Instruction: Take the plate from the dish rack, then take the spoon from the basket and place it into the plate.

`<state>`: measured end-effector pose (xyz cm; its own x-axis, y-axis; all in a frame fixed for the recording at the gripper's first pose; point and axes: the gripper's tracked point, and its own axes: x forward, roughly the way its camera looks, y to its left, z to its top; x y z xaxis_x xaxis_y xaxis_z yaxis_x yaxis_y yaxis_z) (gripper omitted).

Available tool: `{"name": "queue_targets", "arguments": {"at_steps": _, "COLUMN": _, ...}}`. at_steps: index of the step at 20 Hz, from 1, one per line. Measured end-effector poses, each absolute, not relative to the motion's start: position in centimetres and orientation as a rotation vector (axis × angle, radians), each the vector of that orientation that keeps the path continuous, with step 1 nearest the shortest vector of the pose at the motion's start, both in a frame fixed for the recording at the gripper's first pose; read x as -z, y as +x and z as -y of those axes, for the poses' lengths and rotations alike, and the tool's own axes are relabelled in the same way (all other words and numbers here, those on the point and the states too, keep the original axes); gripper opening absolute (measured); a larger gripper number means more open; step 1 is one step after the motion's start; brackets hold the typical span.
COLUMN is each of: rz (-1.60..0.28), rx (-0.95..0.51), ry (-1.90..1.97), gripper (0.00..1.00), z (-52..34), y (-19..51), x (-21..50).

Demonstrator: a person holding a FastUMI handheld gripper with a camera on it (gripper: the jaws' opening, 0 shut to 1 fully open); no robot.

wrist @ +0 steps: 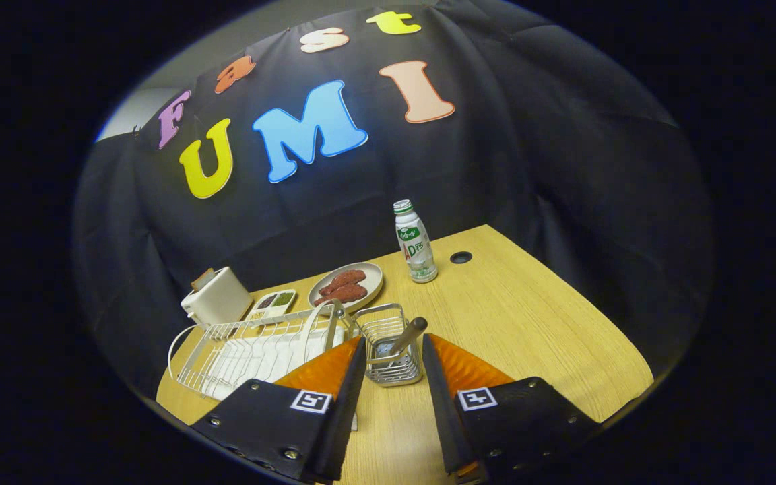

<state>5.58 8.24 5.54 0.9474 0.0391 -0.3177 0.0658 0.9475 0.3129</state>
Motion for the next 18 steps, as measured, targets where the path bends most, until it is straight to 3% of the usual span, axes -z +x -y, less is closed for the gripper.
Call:
{"name": "queue_targets", "arguments": {"at_steps": 7, "rz": -0.282, "rx": 0.076, "ry": 0.484, "gripper": 0.53, "z": -7.2, "y": 8.5, "x": -4.2}}
{"name": "queue_targets", "arguments": {"at_steps": 9, "rz": -0.285, "rx": 0.071, "ry": 0.493, "gripper": 0.35, "z": -7.8, "y": 9.1, "x": -3.4}}
{"name": "queue_targets", "arguments": {"at_steps": 11, "rz": -0.266, "rx": 0.095, "ry": 0.513, "gripper": 0.32, "z": -7.7, "y": 9.5, "x": -3.8}}
{"name": "queue_targets", "arguments": {"at_steps": 12, "rz": -0.268, "rx": 0.093, "ry": 0.525, "gripper": 0.16, "z": -8.0, "y": 10.3, "x": -3.9}}
{"name": "queue_targets", "arguments": {"at_steps": 18, "rz": -0.250, "rx": 0.119, "ry": 0.570, "gripper": 0.16, "z": -7.2, "y": 13.3, "x": -5.0}}
